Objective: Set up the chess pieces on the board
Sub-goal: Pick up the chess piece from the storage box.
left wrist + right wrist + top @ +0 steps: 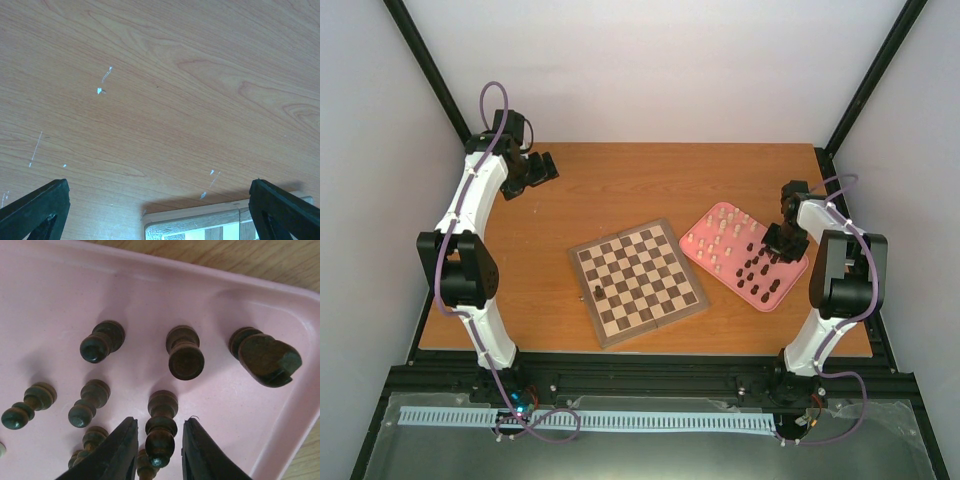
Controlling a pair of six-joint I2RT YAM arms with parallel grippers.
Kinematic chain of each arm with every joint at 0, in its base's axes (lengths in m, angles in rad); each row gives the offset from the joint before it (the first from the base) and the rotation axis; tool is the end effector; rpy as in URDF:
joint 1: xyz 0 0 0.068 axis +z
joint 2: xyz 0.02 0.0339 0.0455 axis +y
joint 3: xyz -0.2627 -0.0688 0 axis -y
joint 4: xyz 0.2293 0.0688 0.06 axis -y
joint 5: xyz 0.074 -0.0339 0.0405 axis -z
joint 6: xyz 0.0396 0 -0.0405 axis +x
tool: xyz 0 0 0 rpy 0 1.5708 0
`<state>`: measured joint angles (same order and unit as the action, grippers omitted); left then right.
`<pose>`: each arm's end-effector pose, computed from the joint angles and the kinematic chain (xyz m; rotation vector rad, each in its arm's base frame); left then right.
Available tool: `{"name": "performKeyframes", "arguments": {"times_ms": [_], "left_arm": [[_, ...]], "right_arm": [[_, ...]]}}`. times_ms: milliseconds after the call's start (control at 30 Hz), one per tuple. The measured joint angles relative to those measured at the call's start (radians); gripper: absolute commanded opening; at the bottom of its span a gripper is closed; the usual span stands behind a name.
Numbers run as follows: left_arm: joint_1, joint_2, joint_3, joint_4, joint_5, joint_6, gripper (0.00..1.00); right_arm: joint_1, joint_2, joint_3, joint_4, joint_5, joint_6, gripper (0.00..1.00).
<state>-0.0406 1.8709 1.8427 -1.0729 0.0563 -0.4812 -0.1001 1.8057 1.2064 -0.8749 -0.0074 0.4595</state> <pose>0.3795 -0.0176 0.3167 -0.5706 2.6310 -0.2394 0.3137 -0.0312 0.1761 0.8411 2.9293 0.0374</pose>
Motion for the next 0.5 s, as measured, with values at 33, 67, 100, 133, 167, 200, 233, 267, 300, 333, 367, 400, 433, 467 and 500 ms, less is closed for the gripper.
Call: {"name": "performKeyframes", "arguments": {"times_ms": [33,67,100,133,167,200,233,267,300,333,367,400,433,467,500], "left_arm": [[0.0,0.0,0.0,0.0,0.0,0.0,1.0],[0.0,0.0,0.0,0.0,0.0,0.0,1.0],[0.0,0.0,0.0,0.0,0.0,0.0,1.0],[0.0,0.0,0.0,0.0,0.0,0.0,1.0],[0.0,0.0,0.0,0.0,0.0,0.0,1.0],[0.0,0.0,0.0,0.0,0.0,0.0,1.0],[0.0,0.001,0.0,0.0,0.0,0.0,1.0],[0.0,0.002,0.0,0.0,0.0,0.0,1.0],[0.0,0.002,0.0,0.0,0.0,0.0,1.0],[0.0,0.004,0.0,0.0,0.0,0.0,1.0],[0.0,0.005,0.0,0.0,0.0,0.0,1.0],[0.0,0.006,0.0,0.0,0.0,0.0,1.0],[0.0,0.006,0.0,0.0,0.0,0.0,1.0],[0.0,0.006,0.0,0.0,0.0,0.0,1.0],[0.0,0.006,0.0,0.0,0.0,0.0,1.0]], "right_arm": [[0.0,0.0,0.001,0.0,0.0,-0.001,0.22],[-0.001,0.0,0.002,0.0,0.002,-0.002,0.21],[-0.001,0.0,0.003,0.0,0.003,-0.003,0.18],[-0.001,0.0,0.003,0.0,0.004,-0.005,0.15],[-0.001,0.0,0.004,0.0,0.004,-0.006,0.13],[-0.002,0.0,0.004,0.0,0.004,-0.006,0.11],[-0.002,0.0,0.004,-0.001,0.005,-0.006,0.09],[-0.002,0.0,0.005,-0.001,0.005,-0.007,0.06],[-0.002,0.0,0.005,-0.001,0.005,-0.006,0.05],[-0.002,0.0,0.006,-0.002,0.005,-0.006,0.03],[-0.002,0.0,0.006,-0.002,0.003,-0.008,0.03],[-0.002,0.0,0.008,-0.004,0.003,-0.01,0.03],[-0.002,0.0,0.009,-0.008,0.002,-0.01,0.03],[-0.002,0.0,0.012,-0.014,-0.001,-0.011,0.03],[-0.002,-0.002,0.015,-0.019,-0.001,-0.012,0.03]]}}
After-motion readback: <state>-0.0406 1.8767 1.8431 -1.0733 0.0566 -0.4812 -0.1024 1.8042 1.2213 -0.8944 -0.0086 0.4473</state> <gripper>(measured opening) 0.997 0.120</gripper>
